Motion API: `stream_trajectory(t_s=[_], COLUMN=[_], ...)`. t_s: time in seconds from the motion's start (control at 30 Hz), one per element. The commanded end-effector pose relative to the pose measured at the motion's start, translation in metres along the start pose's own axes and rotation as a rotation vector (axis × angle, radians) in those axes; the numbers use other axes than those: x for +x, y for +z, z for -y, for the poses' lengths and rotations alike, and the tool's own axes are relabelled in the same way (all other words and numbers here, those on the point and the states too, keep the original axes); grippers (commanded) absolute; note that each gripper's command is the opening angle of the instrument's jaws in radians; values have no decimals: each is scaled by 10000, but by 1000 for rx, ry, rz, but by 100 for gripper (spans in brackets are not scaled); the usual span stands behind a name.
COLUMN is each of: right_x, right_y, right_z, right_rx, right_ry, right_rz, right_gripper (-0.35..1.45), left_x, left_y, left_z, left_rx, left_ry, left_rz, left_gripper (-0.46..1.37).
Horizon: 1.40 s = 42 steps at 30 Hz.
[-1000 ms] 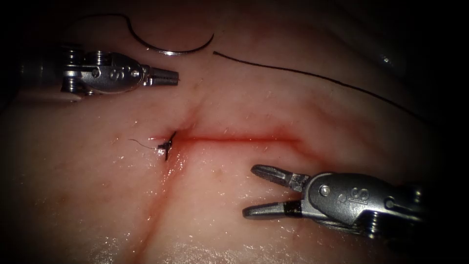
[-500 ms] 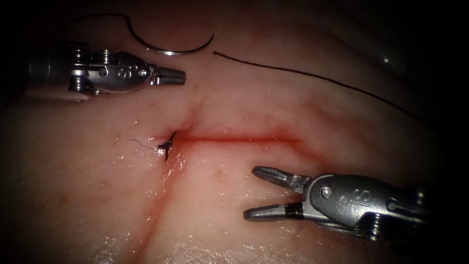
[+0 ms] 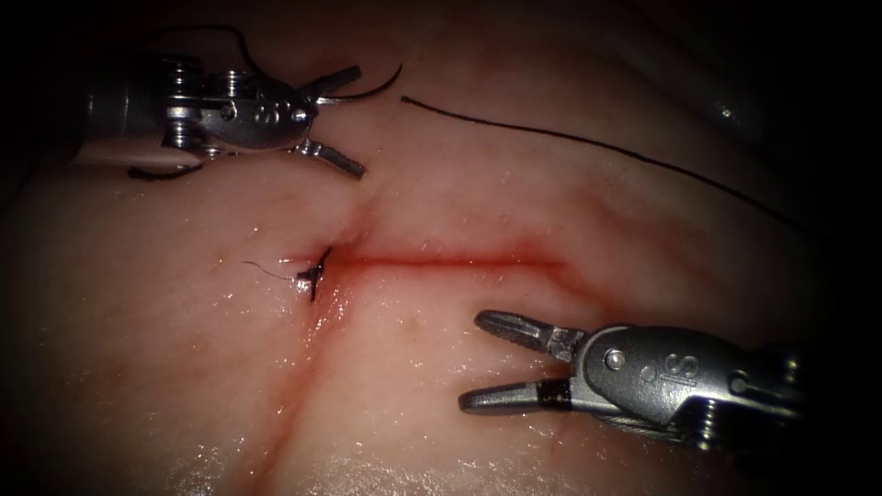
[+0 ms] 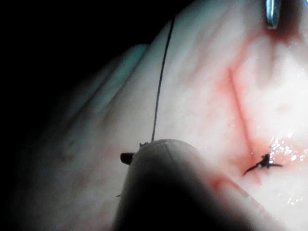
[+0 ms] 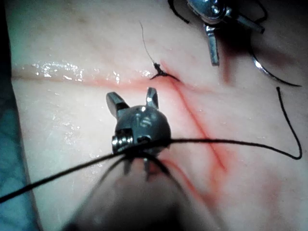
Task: Wound Closure
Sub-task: Use the left gripper to pick up the needle from the skin
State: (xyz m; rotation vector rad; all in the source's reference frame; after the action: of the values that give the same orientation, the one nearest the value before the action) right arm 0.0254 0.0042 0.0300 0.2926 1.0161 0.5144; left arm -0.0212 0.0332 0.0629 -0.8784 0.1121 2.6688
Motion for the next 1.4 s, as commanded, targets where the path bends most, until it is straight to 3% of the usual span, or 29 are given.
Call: stream_trajectory(t_s=[0.03,0.27,0.37,0.43,0.63,0.83,1.07,1.4], right_x=[0,-1,-1,-1,-2,-4,-8,-8], right_y=[0,-1,-1,-1,-1,-5,-10,-9], right_z=[0,1,2,3,5,6,6,8], right_rx=[3,3,2,2,2,6,9,8], right_ry=[-1,-2,-2,-3,-4,-6,-10,-10], right_rz=[-1,-1,-4,-4,-4,-4,-5,-5], right_gripper=[71,70,71,70,71,69,68,68], left_x=[1,-14,-21,-26,-39,-50,-59,-56], left_y=[1,19,28,36,60,80,85,94], left_z=[1,23,32,34,30,19,28,31], left_rx=[8,25,9,-6,-54,-119,-112,-201], left_ry=[-5,-30,-53,-70,-107,-119,-149,-207], left_rz=[12,66,84,98,147,214,244,341], left_gripper=[83,38,34,35,69,91,82,74])
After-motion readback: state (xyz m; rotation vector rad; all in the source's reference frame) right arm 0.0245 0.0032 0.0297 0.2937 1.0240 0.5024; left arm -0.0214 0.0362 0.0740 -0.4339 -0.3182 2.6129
